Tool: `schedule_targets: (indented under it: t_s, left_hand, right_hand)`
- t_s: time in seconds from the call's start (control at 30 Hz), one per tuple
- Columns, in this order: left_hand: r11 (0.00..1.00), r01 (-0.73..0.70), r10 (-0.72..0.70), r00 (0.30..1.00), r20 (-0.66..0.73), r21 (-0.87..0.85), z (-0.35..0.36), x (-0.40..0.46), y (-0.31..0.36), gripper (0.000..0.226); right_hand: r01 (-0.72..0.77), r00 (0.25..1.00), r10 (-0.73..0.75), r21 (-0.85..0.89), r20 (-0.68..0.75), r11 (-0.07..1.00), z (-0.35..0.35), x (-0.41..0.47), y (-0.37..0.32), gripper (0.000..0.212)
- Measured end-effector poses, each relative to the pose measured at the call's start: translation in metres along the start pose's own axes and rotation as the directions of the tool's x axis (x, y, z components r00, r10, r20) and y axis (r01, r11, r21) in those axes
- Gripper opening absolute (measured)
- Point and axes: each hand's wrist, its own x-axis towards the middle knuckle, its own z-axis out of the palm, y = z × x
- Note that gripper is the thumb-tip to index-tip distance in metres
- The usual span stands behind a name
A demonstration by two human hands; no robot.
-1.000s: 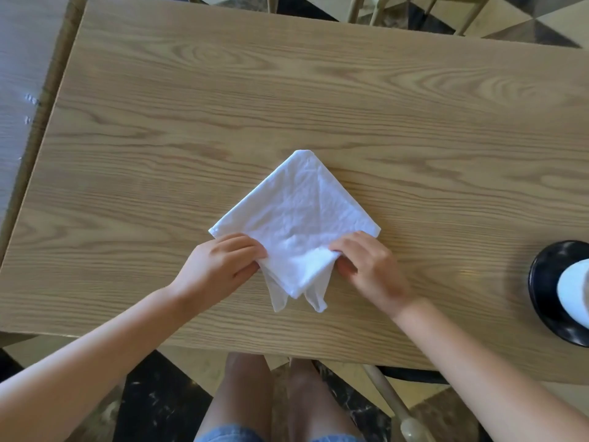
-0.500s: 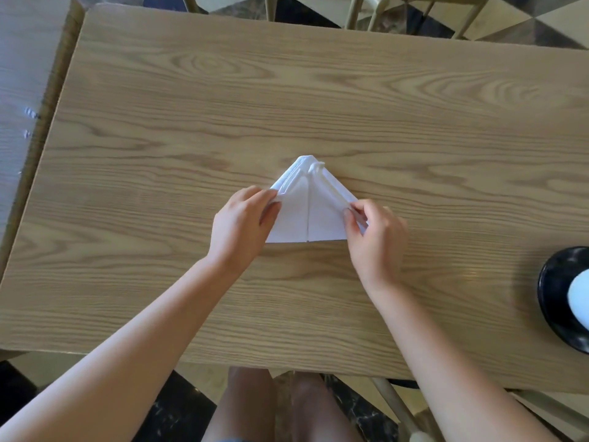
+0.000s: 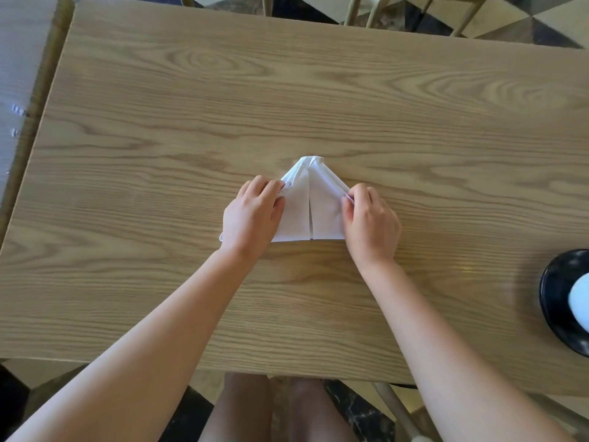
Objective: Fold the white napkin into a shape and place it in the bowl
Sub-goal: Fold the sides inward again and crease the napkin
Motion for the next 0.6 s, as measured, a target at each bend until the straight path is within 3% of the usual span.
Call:
schedule_targets:
  t_s: [0.1, 0.17, 0.27, 0.33, 0.43, 0.6]
  left_hand:
    - [0.988, -0.027, 0.033, 0.999, -0.039, 0.150, 0.003, 0.000, 0.000, 0.035]
    - [0.969, -0.094, 0.110, 0.993, -0.054, 0.230, 0.005, -0.003, 0.003, 0.051]
    - [0.918, -0.310, 0.299, 0.951, 0.082, 0.246, 0.012, -0.011, 0.011, 0.053]
    - [0.887, -0.404, 0.371, 0.912, 0.176, 0.224, 0.019, -0.010, 0.011, 0.051]
    - [0.895, -0.402, 0.343, 0.897, 0.279, 0.192, 0.027, -0.006, 0.007, 0.054]
    - [0.909, -0.362, 0.283, 0.900, 0.330, 0.206, 0.028, -0.005, 0.009, 0.067]
  right_hand:
    - [-0.006, 0.999, 0.003, -0.090, -0.036, 0.996, -0.001, 0.000, -0.002, 0.010]
    - [0.069, 0.995, -0.079, -0.149, -0.058, 0.986, -0.001, 0.000, -0.005, 0.031]
    - [0.313, 0.950, -0.313, -0.122, 0.025, 0.942, 0.004, -0.002, -0.007, 0.042]
    - [0.353, 0.930, -0.341, -0.070, 0.138, 0.933, 0.010, -0.001, -0.003, 0.041]
    - [0.302, 0.924, -0.284, -0.036, 0.255, 0.953, 0.011, 0.003, -0.001, 0.043]
    - [0.382, 0.859, -0.320, -0.085, 0.399, 0.920, -0.001, 0.001, 0.017, 0.055]
